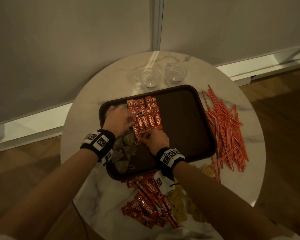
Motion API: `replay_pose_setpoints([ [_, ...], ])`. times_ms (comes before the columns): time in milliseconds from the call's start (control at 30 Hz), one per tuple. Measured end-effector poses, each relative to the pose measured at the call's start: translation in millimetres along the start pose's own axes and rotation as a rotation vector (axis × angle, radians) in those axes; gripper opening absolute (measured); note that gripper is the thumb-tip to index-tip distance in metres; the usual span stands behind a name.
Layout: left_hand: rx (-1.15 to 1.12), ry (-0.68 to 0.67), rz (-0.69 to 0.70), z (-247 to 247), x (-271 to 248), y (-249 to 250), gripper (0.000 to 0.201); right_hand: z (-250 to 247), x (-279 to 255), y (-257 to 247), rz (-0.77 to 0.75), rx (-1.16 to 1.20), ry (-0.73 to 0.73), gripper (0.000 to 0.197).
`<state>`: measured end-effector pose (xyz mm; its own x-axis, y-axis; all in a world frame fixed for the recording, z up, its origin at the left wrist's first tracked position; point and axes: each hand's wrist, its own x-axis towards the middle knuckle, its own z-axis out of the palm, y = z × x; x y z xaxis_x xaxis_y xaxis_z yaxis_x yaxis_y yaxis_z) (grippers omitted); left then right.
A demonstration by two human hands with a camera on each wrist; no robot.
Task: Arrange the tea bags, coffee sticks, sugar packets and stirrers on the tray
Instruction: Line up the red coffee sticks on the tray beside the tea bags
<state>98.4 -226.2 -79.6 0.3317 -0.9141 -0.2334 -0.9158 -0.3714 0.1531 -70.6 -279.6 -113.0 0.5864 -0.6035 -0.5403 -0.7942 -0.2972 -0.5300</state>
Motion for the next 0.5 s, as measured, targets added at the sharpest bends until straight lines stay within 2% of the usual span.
replay_pose_setpoints([
  [333, 0.050, -0.004, 0.002, 0.8, -0.5, 2.2, 0.024, 1.1, 2.4, -1.5, 0.020, 0.010, 0.034, 0.019],
  [500, -0.026, 0.100, -0.006, 1.7, -10.0, 2.0, 0.025, -1.3, 0.7, 2.3, 0.011, 0.039, 0.037, 0.022],
])
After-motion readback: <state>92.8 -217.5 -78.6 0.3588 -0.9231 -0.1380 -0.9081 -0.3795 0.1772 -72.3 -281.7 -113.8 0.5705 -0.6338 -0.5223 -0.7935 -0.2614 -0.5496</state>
